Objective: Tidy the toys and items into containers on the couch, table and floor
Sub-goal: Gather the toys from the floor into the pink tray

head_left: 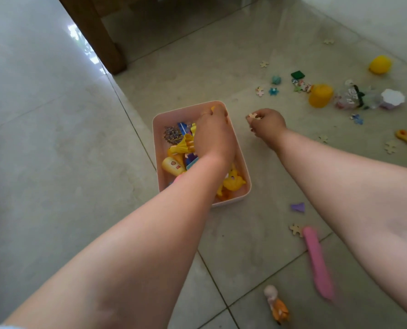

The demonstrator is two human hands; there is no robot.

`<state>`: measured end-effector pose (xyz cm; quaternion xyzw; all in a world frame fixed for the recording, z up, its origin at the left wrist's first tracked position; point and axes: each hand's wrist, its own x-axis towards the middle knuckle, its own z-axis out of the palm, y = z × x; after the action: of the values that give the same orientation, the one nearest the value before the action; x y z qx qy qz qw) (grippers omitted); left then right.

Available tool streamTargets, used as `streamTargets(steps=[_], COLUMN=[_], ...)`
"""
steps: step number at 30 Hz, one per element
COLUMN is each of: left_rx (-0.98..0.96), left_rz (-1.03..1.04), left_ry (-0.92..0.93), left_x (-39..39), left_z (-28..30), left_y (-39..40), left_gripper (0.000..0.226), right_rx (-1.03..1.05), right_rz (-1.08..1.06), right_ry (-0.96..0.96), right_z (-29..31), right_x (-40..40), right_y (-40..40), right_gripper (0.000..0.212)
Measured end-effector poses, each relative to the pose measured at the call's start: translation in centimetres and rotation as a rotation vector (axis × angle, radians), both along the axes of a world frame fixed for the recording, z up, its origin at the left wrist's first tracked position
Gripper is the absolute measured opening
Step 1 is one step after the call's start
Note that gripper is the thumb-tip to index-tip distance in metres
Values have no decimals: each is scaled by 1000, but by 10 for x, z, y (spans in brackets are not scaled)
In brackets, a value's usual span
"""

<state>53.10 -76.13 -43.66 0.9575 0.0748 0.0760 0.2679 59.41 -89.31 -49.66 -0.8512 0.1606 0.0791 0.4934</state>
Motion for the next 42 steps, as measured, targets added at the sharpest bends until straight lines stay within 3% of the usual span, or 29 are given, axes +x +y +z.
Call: streamTargets(steps=[4,7,10,13,15,19,24,28,31,34,38,40,42], left_rx=[-1,74,94,88,59,77,134,-2,-114,-143,59,270,345], left_rz=[-333,-557,-673,-695,-650,-666,-743,-599,-405,-180,6,75,89], left_ry=[-74,0,143,401,478,519,489,351,205,43,-34,49,96], left_x=[-19,-36,-55,-81,-90,-87,-87,-85,-73,-60,-55,-59,-67], left_z=[7,-9,-36,-64,-72,-73,-81,-56,-27,-9,-7,-9,-12], left_y=[-26,-46,-70,-97,-109,-125,-128,-122,-95,-55,-2,16,21], left_gripper=[33,34,32,32,36,42,24,18,9,14,30,38,37], right_rx=[21,-54,-155,-176,-178,-164,-137,-44,191,356,223,114,75], right_rz=[3,27,1,-61,-121,-201,-200,-165,-154,-76,224,262,193], right_ry=[-4,54,127,204,245,284,267,190,85,56,67,26,20], right_z=[36,44,37,22,12,6,12,26,37,42,50,50,49], right_x=[-15,-31,-66,-115,-141,-165,-168,-150,-122,-99,-96,-96,-96], right_y=[-22,-44,-72,-102,-116,-128,-125,-108,-74,-35,2,6,1], right_gripper=[17,8,15,18,15,16,15,11,18,26,25,25,24])
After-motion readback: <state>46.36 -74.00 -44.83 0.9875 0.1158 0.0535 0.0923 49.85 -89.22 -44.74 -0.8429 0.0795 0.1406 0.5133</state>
